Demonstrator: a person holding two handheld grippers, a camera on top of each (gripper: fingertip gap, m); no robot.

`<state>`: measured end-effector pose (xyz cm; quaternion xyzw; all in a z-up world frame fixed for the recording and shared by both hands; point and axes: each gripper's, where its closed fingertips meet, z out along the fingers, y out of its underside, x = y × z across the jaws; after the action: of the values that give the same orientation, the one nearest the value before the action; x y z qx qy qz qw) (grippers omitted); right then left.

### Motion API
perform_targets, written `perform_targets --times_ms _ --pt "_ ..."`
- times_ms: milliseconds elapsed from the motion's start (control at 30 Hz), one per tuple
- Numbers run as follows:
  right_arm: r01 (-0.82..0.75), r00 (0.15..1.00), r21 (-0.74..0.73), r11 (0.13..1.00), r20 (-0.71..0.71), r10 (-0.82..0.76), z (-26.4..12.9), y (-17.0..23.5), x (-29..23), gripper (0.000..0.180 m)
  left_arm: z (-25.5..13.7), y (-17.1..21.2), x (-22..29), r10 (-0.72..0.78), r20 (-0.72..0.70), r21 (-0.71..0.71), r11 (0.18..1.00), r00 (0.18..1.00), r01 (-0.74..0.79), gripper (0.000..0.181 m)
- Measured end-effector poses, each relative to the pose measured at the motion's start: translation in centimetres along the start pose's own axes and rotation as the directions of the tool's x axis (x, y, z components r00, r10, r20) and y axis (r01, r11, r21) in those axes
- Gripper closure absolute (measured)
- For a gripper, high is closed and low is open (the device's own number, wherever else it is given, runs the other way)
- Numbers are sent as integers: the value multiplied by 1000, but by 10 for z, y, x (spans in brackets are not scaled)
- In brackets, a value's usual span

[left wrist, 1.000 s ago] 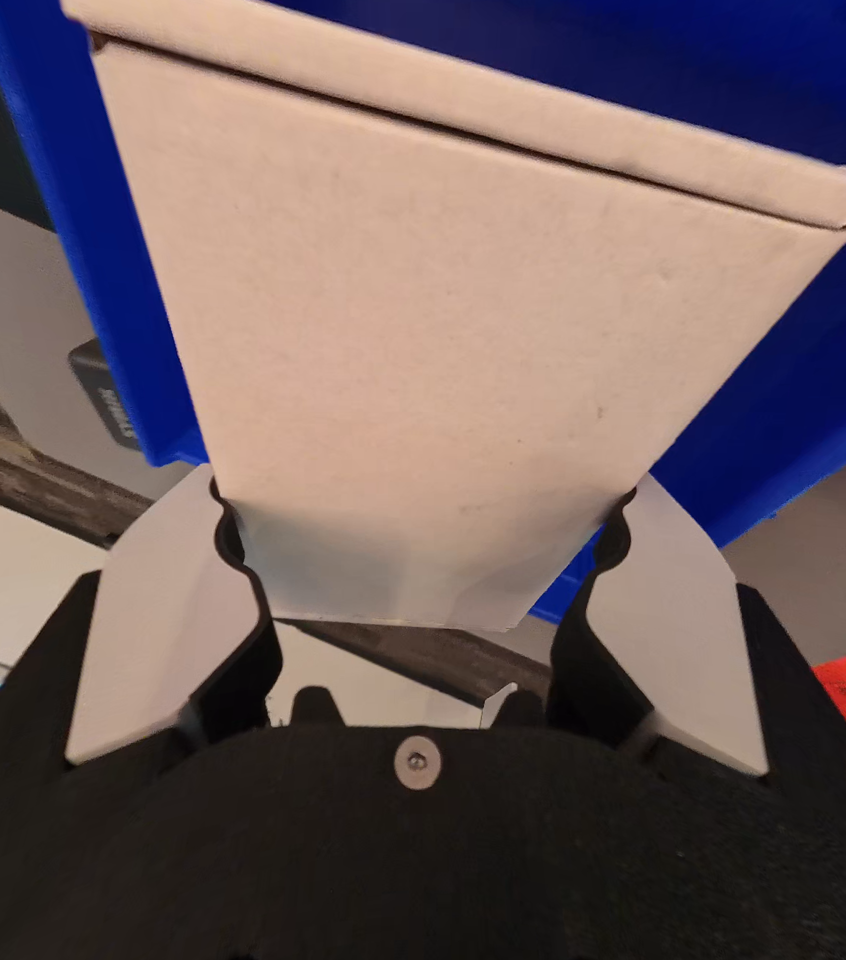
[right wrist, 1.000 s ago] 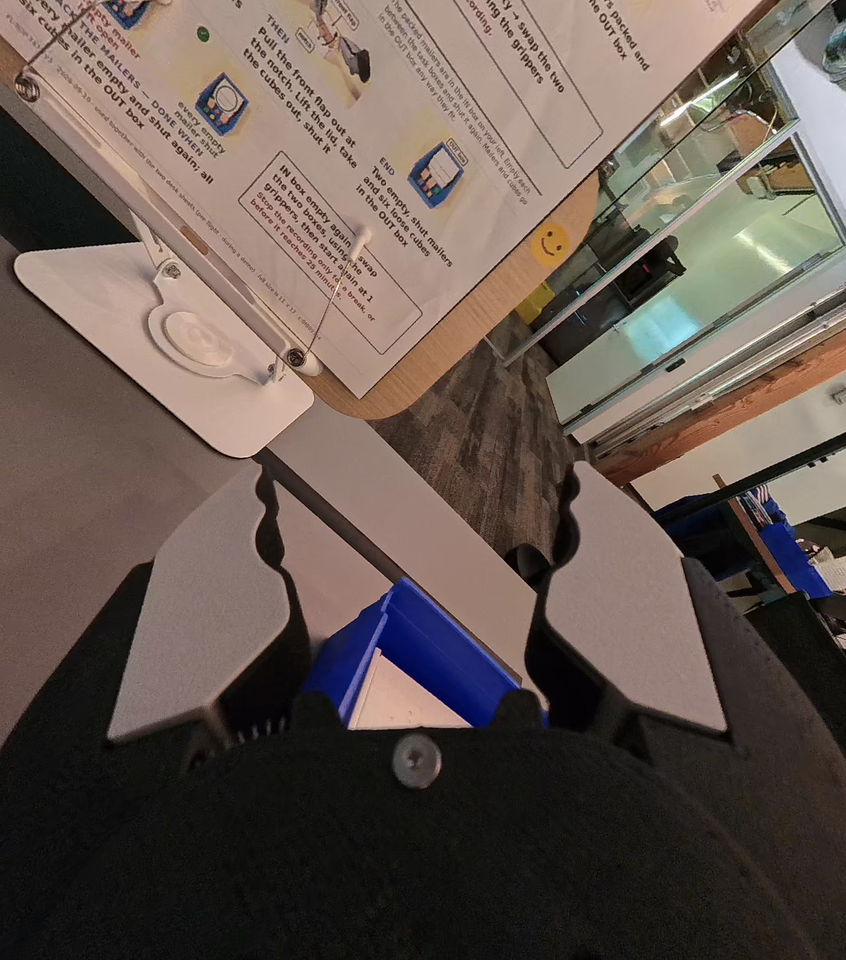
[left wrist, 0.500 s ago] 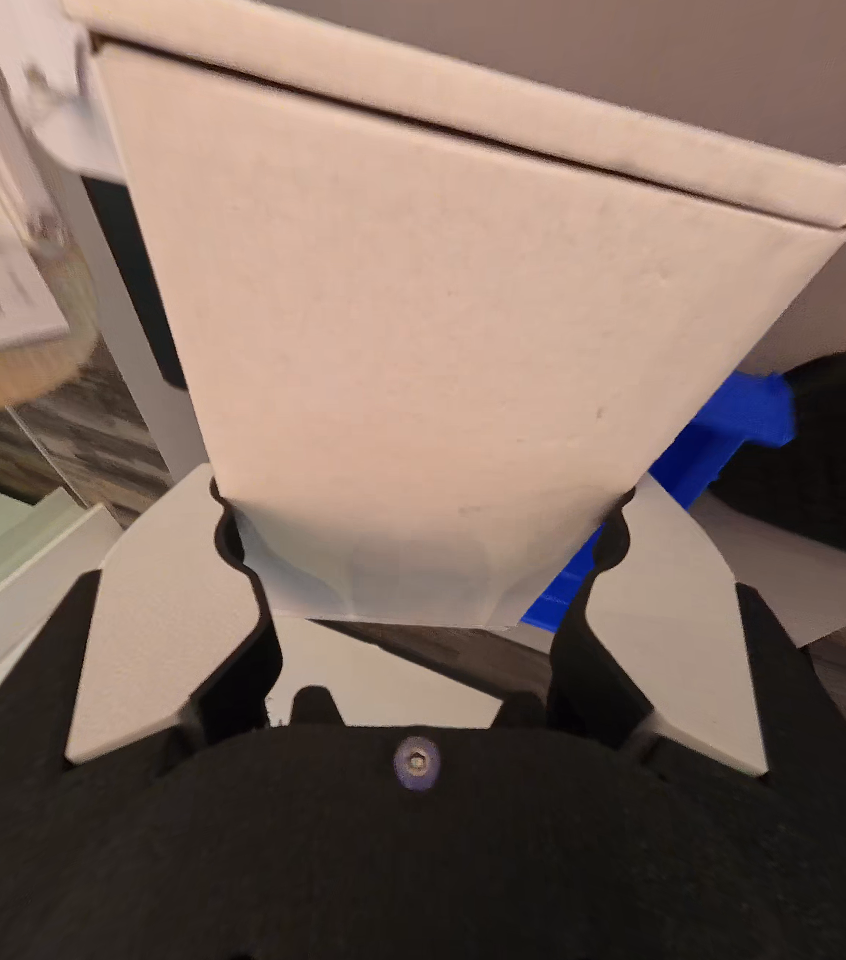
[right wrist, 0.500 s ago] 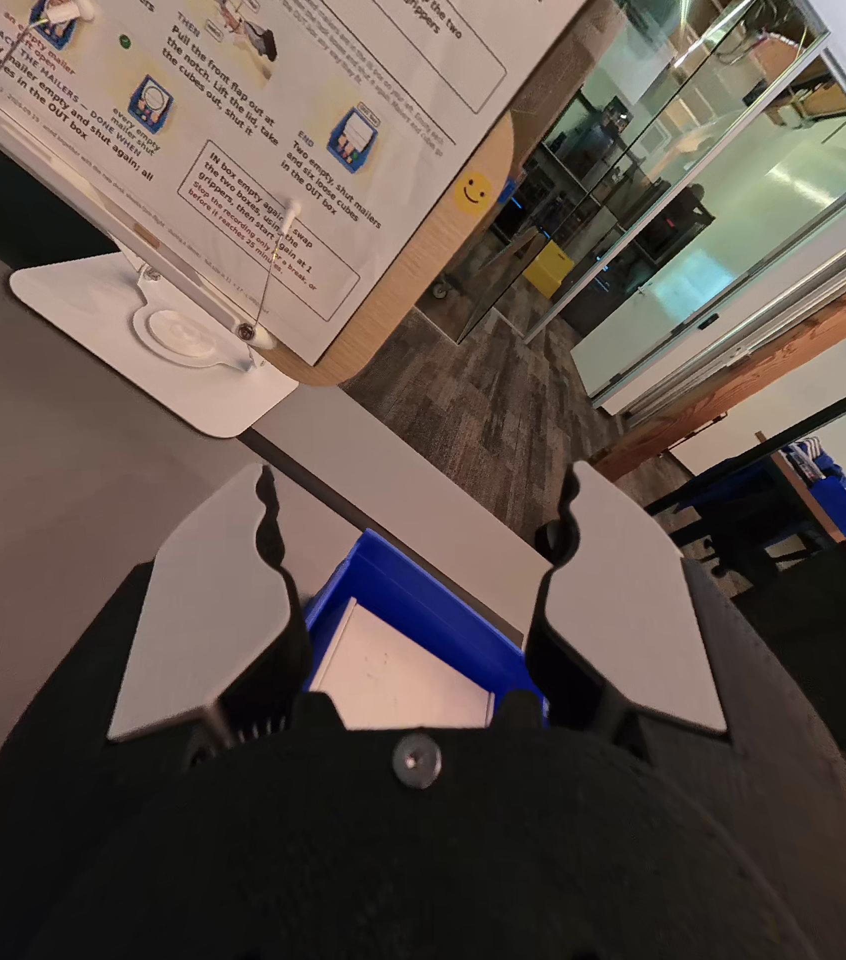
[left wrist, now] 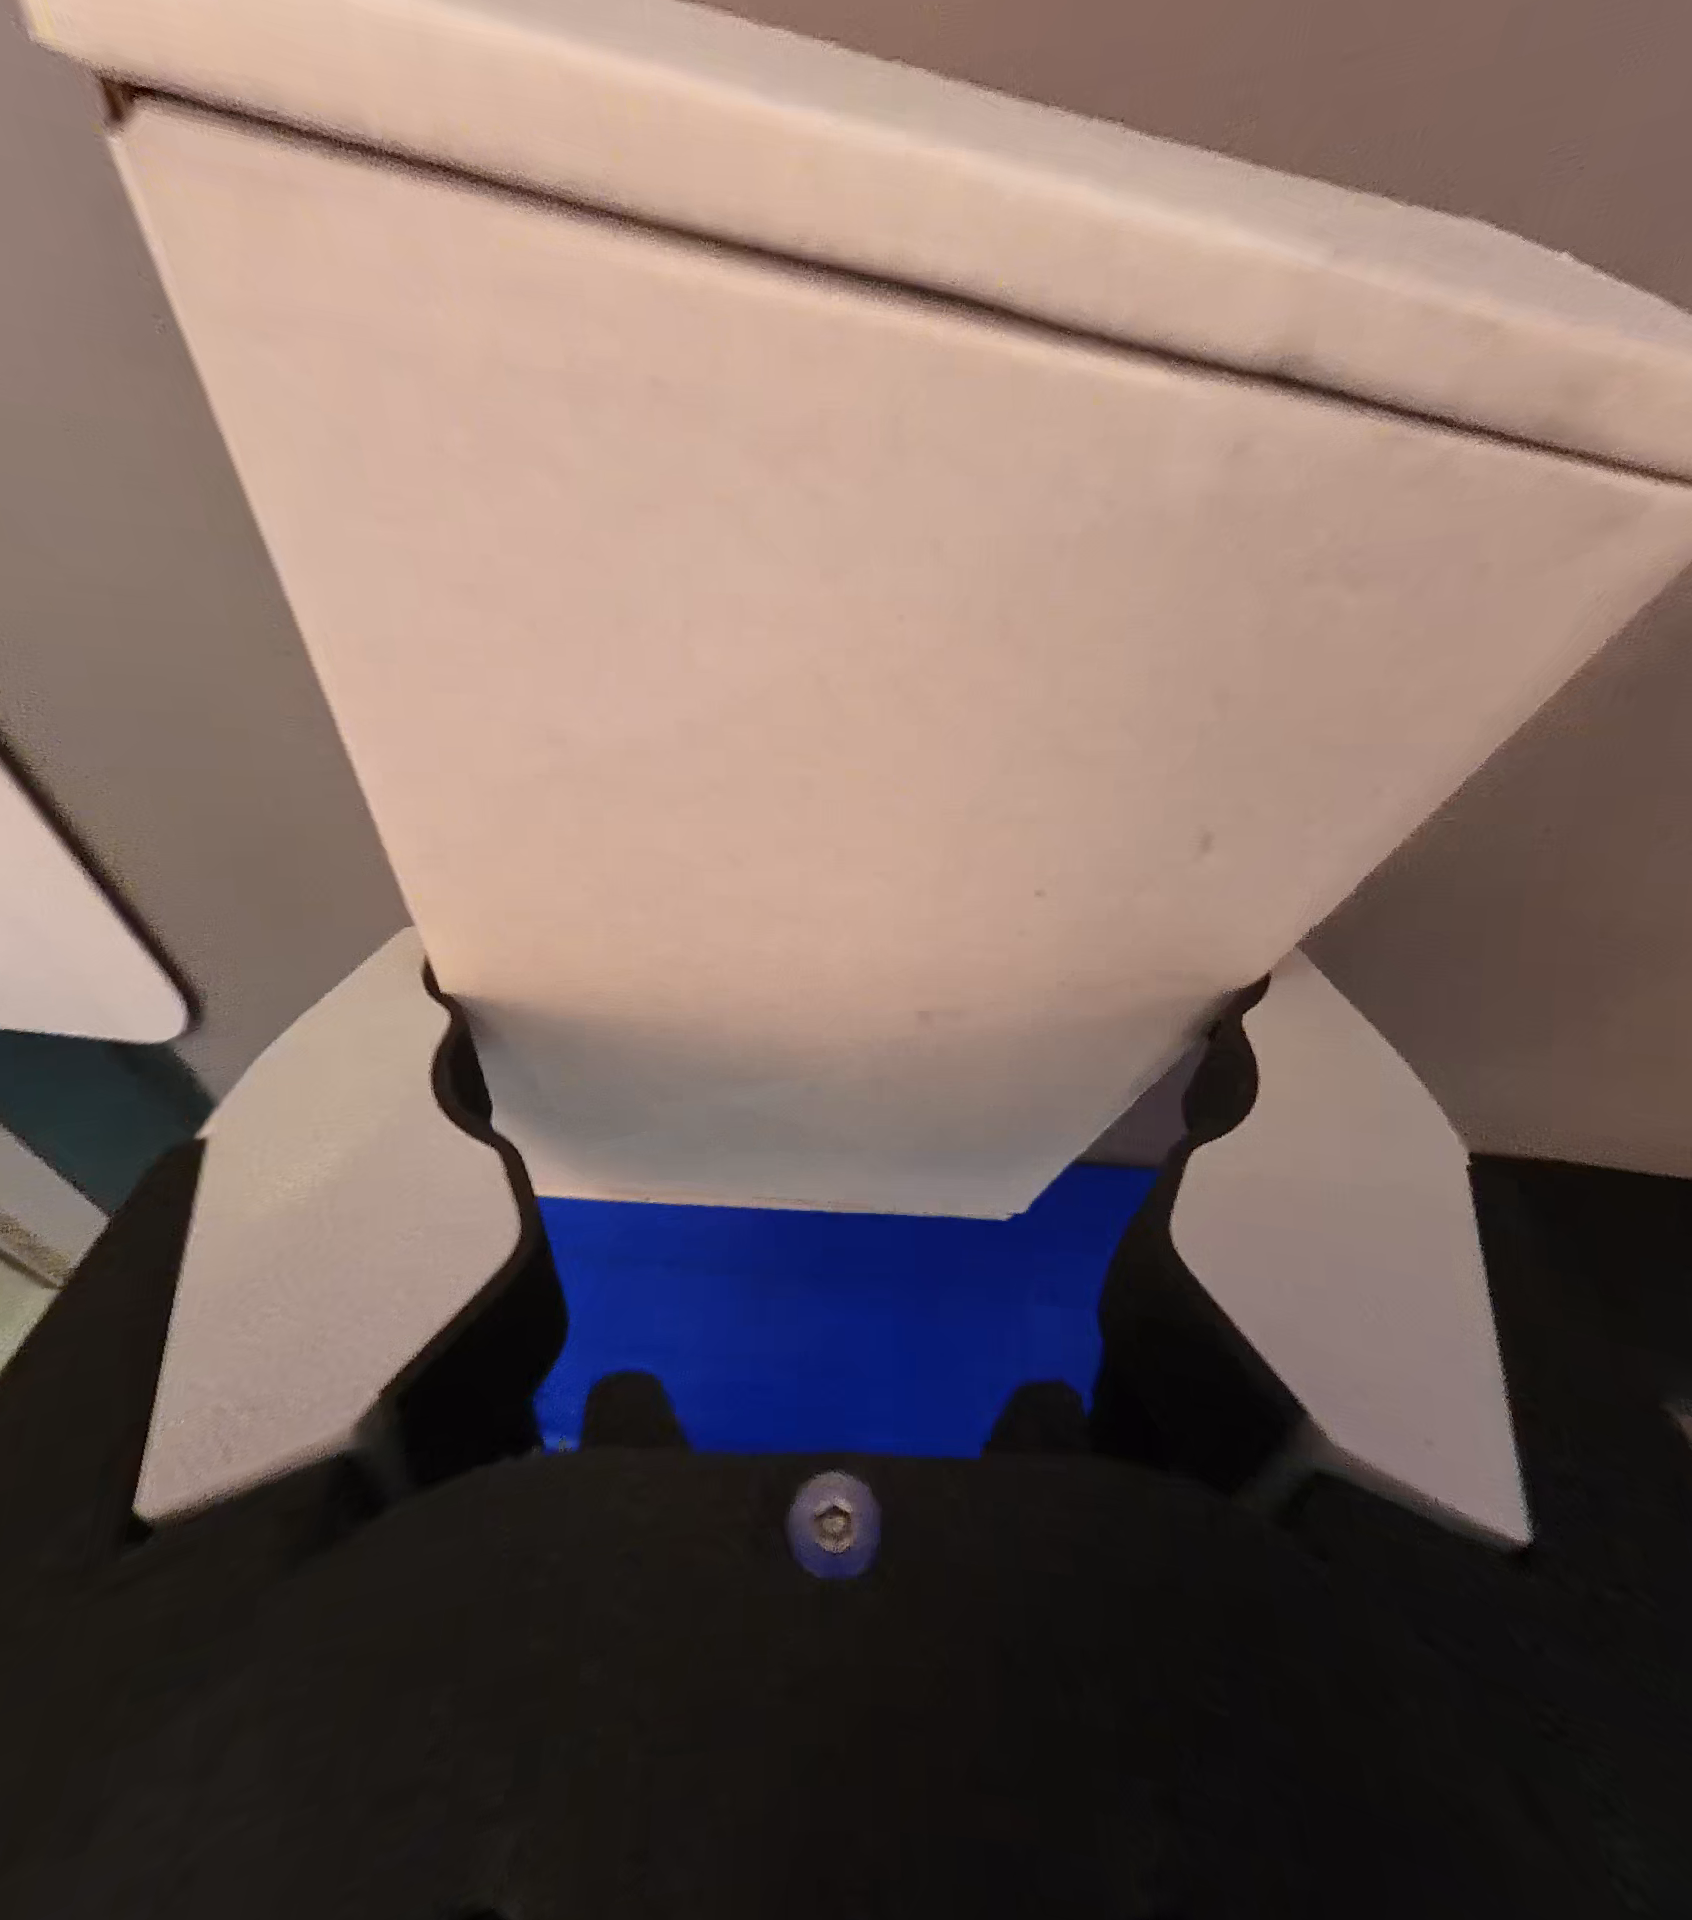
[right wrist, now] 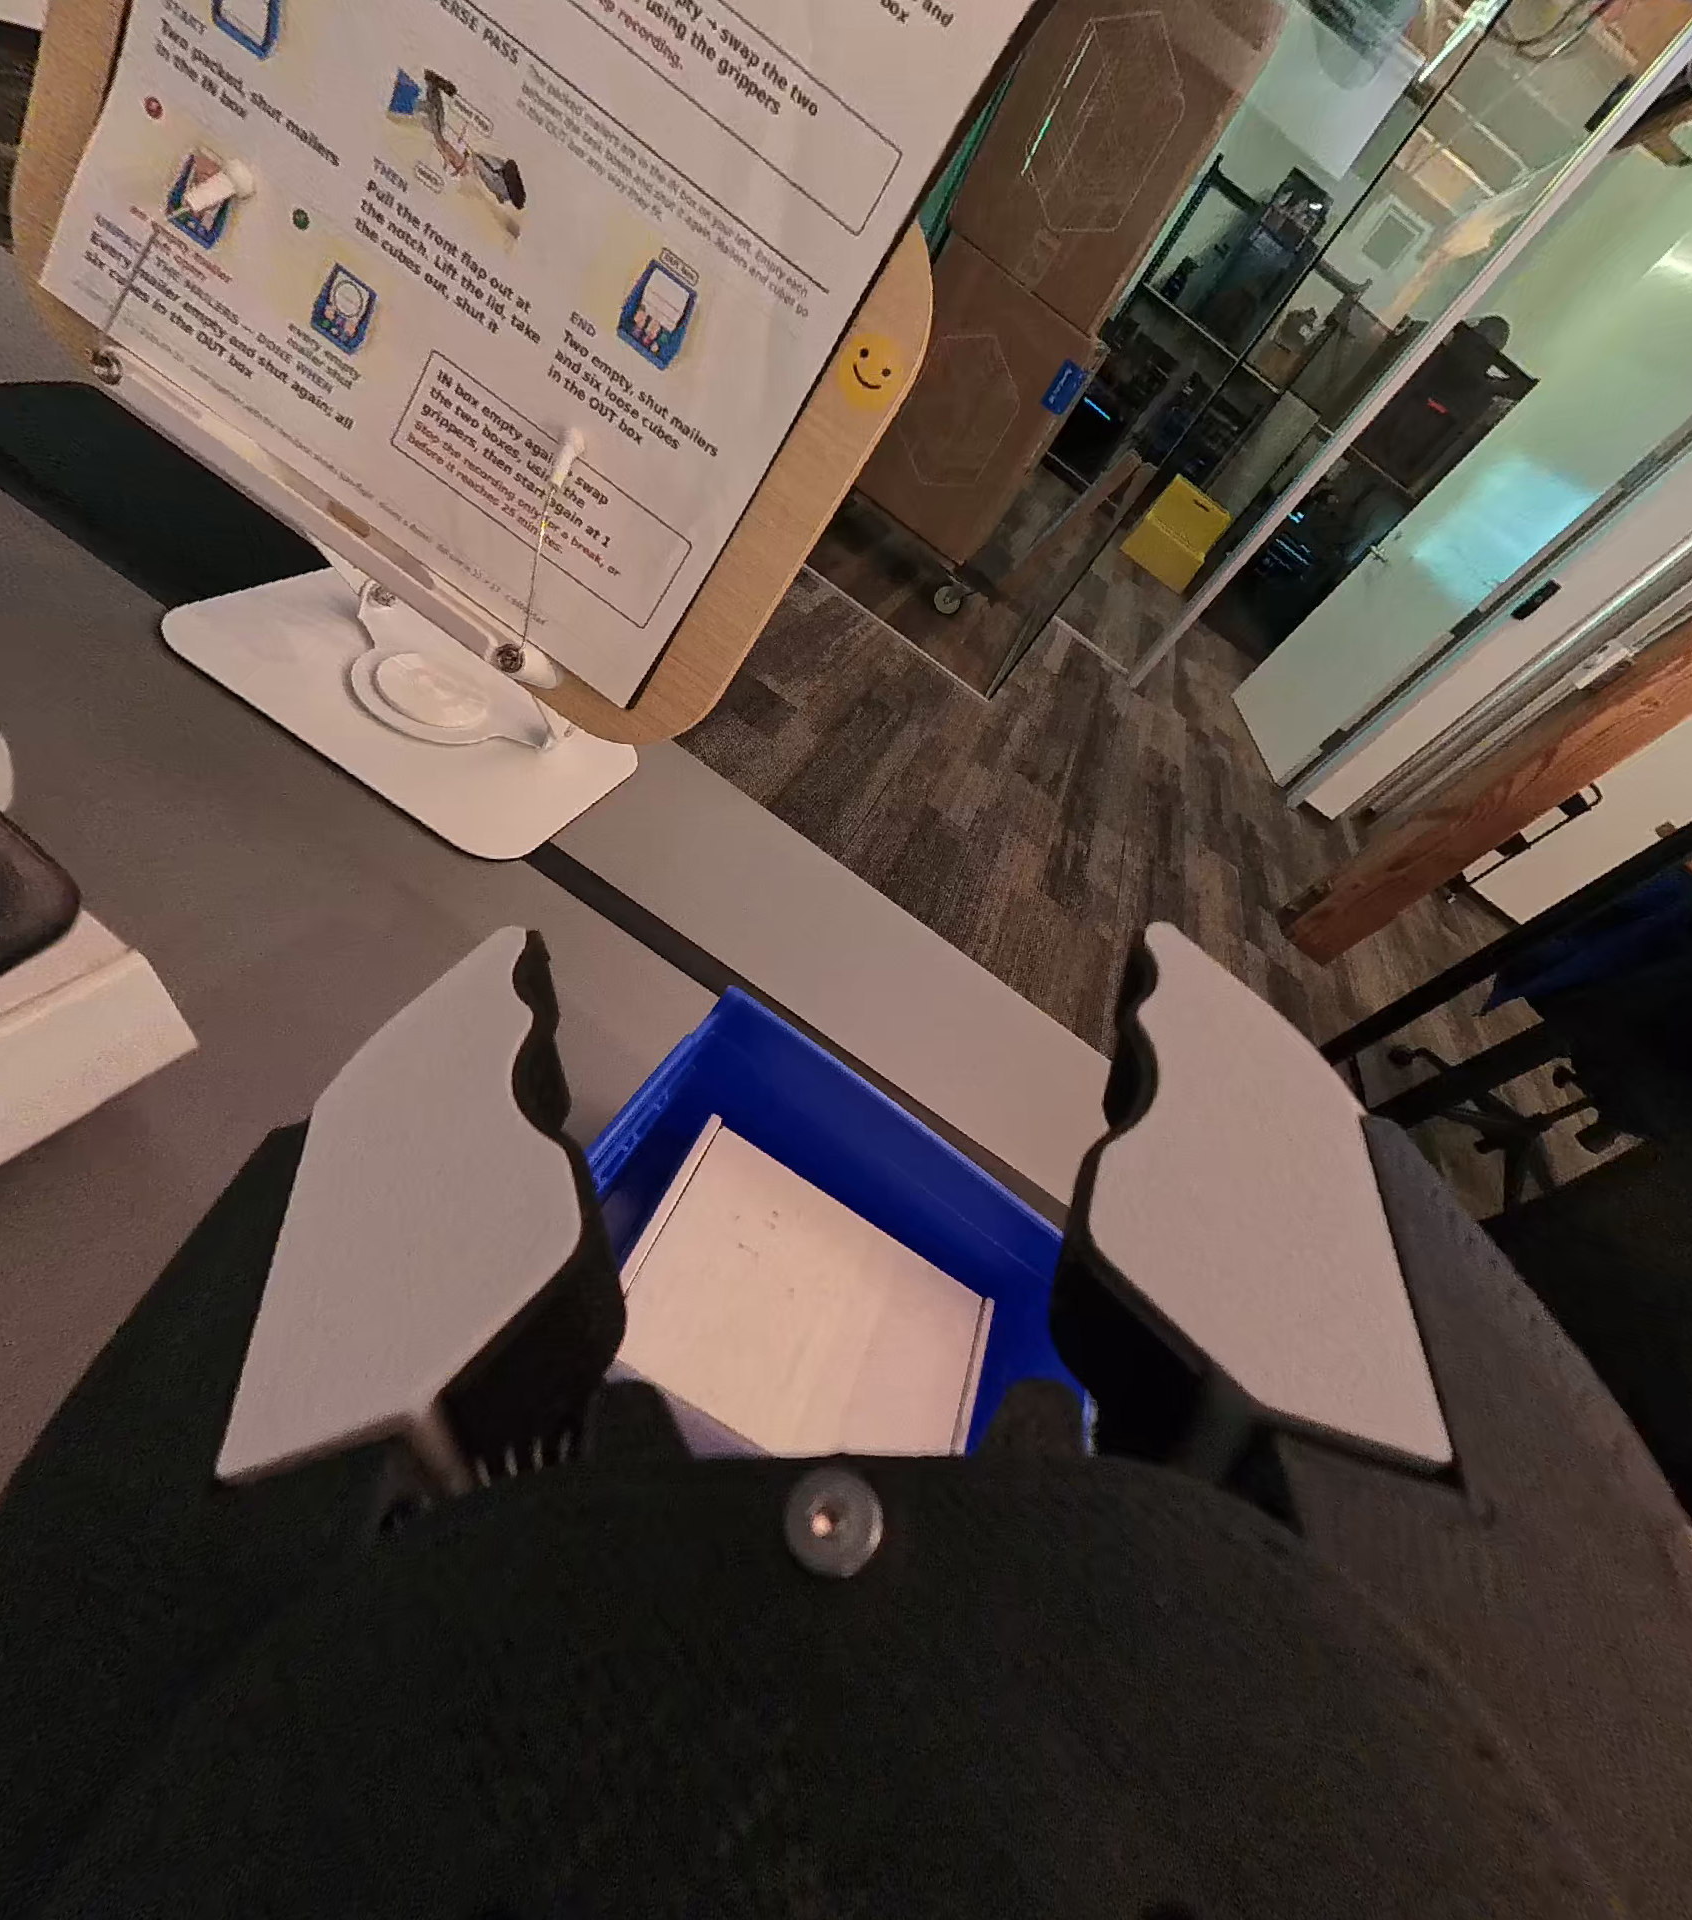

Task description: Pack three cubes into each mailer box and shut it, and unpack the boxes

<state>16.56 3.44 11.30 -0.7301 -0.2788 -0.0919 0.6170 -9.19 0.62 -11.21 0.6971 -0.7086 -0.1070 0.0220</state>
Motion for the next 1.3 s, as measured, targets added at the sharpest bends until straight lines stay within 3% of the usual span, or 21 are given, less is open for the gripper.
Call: perform_targets --times_ms 167,333,600,700,767,867,1067,1133,1200,1300 --pt "33 999 7 999 21 -33 -2 -5 -7 76 30 3 3 -61 -71 -28 998 996 59 49" --pt "64 997 -13 998 50 -63 2 -2 -15 76 32 -2 5 -103 -120 25 994 987 106 49" --pt "130 982 -49 990 142 -122 9 4 -42 76 21 -13 3 -200 -27 238 950 979 201 42" --pt "123 975 -30 992 189 -115 10 -1 -55 76 -6 -16 -9 -329 58 425 862 943 274 37" --pt "126 970 -26 992 214 -118 12 -3 -65 76 -27 -13 -6 -441 55 550 762 896 342 38" --pt "142 959 -32 989 251 -130 18 -3 -81 76 -41 3 5 -605 26 653 613 796 445 54" --pt "194 965 -118 974 202 -168 32 6 -89 77 -67 95 -14 -727 341 614 652 596 444 88" --pt "199 966 -161 967 195 -167 33 14 -91 77 -74 148 -22 -763 390 537 644 516 546 85" --pt "219 967 -197 956 177 -185 34 20 -90 77 -78 202 -25 -832 364 520 554 418 650 84" --pt "239 966 -227 944 156 -207 35 25 -88 77 -67 276 -25 -951 195 565 309 240 765 102"
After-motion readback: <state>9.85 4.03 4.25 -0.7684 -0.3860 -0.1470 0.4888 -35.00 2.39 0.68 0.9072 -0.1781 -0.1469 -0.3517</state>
